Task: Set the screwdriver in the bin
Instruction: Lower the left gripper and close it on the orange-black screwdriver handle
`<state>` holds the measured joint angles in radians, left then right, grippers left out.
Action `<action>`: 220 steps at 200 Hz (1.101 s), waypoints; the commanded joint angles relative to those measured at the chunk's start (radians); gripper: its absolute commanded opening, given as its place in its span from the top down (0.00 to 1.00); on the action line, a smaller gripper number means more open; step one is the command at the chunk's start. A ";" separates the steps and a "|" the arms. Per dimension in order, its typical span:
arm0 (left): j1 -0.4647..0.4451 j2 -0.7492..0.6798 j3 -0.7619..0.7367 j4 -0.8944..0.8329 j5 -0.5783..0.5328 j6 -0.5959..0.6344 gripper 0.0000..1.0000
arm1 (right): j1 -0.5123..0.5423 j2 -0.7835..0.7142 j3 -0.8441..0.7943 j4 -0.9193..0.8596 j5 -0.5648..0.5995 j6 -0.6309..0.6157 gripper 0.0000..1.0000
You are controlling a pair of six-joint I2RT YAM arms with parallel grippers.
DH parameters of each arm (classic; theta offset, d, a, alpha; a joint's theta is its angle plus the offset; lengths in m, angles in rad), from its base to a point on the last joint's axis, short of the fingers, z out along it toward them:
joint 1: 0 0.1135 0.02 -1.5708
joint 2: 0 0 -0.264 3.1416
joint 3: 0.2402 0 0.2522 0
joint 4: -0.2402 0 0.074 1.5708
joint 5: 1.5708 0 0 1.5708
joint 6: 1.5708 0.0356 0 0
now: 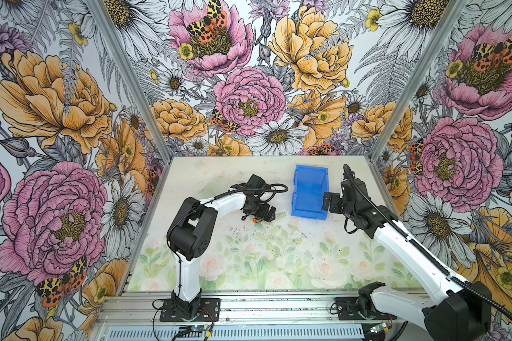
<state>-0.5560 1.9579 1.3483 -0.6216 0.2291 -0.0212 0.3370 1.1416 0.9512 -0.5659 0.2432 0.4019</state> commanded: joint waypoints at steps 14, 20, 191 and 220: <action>-0.033 0.021 0.020 -0.029 -0.106 0.063 0.01 | 0.002 0.023 0.031 -0.005 0.034 -0.005 0.01; -0.034 0.022 0.020 -0.029 -0.111 0.065 0.01 | 0.001 0.024 0.033 -0.004 0.038 -0.005 0.00; -0.099 0.012 -0.028 -0.029 -0.210 0.073 0.54 | 0.002 -0.023 0.038 -0.003 0.150 0.021 0.01; -0.103 -0.003 -0.039 -0.030 -0.205 0.082 0.66 | 0.001 -0.034 0.034 -0.003 0.150 0.026 0.01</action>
<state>-0.6571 1.9747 1.3304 -0.6506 0.0437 0.0555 0.3370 1.1332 0.9607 -0.5686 0.3702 0.4103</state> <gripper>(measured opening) 0.368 0.995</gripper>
